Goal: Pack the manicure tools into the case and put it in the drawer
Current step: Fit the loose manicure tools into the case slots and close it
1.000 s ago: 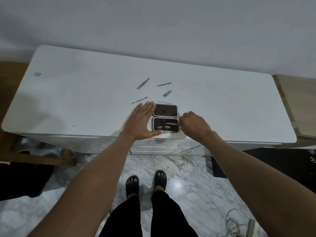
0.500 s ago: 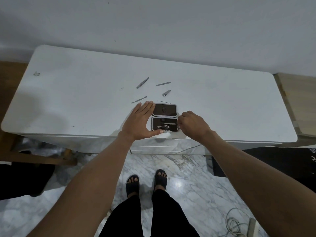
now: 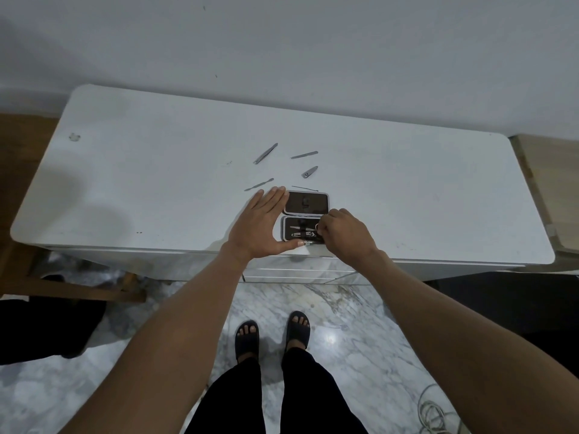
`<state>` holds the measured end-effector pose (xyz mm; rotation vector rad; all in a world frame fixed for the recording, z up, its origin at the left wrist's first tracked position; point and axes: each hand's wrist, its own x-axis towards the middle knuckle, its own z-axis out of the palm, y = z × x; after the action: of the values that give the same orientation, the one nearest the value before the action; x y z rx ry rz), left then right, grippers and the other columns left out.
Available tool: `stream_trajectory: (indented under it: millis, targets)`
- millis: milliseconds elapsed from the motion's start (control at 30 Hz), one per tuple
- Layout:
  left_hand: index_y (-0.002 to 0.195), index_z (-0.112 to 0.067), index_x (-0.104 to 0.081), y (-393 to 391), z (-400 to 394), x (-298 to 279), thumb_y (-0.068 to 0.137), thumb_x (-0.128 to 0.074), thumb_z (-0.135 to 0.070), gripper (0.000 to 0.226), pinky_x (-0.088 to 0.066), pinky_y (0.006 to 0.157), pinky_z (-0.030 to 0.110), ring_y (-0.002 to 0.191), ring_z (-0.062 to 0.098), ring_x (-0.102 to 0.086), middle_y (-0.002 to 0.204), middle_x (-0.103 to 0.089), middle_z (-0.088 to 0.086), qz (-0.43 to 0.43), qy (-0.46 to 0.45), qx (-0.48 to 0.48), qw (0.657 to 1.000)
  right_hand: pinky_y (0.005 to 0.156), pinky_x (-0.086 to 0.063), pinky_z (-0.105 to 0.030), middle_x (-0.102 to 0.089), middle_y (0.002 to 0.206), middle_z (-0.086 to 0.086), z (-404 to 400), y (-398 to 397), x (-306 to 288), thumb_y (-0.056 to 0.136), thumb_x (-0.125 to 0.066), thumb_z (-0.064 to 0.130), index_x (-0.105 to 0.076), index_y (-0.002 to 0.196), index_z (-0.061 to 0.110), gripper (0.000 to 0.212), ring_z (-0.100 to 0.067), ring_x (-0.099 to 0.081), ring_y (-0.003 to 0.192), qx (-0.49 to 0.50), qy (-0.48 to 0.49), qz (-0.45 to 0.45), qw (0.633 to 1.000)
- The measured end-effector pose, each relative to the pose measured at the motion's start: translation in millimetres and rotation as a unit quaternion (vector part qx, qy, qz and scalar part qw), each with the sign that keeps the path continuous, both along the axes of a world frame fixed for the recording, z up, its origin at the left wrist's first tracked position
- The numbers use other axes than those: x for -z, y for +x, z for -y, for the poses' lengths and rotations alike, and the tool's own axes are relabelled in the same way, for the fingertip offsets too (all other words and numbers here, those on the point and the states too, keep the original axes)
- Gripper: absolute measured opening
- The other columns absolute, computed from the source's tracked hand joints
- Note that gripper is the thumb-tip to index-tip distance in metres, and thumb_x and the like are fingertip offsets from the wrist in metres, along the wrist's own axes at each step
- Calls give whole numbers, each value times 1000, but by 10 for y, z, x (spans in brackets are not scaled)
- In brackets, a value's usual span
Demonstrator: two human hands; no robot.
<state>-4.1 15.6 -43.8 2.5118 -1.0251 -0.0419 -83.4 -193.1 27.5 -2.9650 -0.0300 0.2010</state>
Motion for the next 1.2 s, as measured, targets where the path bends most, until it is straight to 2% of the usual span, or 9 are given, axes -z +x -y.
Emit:
stream_trajectory:
  millis: [400, 667, 800, 900, 1067, 1200]
  targets:
    - [162, -5, -26, -12, -7, 1, 81, -51, -87, 118, -12, 130, 44, 159, 18, -15, 170, -23, 9, -15, -1, -4, 1000, 69, -52, -38, -66, 91, -4, 53, 113, -135, 89, -58, 22, -70, 92, 15, 15, -24, -57, 91, 50, 51, 17, 997]
    - [161, -5, -29, 31, -1, 12, 81, -52, -88, 117, -14, 130, 45, 159, 18, -16, 170, -25, 8, -13, 1, 2, 1000, 76, -50, -34, -68, 95, -1, 237, 618, -218, 92, -60, 28, -71, 101, 18, 17, -22, -60, 95, 148, 103, 41, 983]
    - [162, -6, -27, 45, -3, 10, 81, -51, -88, 118, -12, 130, 45, 160, 17, -13, 171, -22, 7, -14, 20, 5, 1000, 78, -55, -37, -71, 93, -1, 192, 881, -151, 87, -65, 34, -73, 90, 18, 18, -23, -64, 90, 228, 133, 27, 964]
    - [162, -5, -25, 48, 2, 3, 82, -48, -89, 118, -11, 130, 45, 160, 16, -11, 171, -20, 7, -16, 29, 10, 999, 71, -54, -34, -71, 87, -3, 116, 1059, -56, 85, -65, 42, -72, 84, 16, 27, -25, -65, 82, 269, 140, 15, 953]
    - [161, -2, -27, 46, 30, -21, 82, -49, -88, 119, -13, 129, 47, 159, 20, -14, 170, -24, 11, -14, 32, 9, 999, 69, -51, -32, -70, 88, -6, 27, 1277, 42, 76, -63, 65, -71, 91, 14, 54, -27, -66, 84, 319, 119, 8, 940]
    - [158, 1, -32, 59, 36, -19, 81, -54, -85, 118, -17, 128, 49, 158, 22, -20, 168, -29, 13, -4, 11, 11, 1000, 71, -50, -33, -70, 95, -9, -31, 1392, 51, 78, -64, 54, -69, 96, 12, 46, -30, -66, 89, 318, 112, -3, 942]
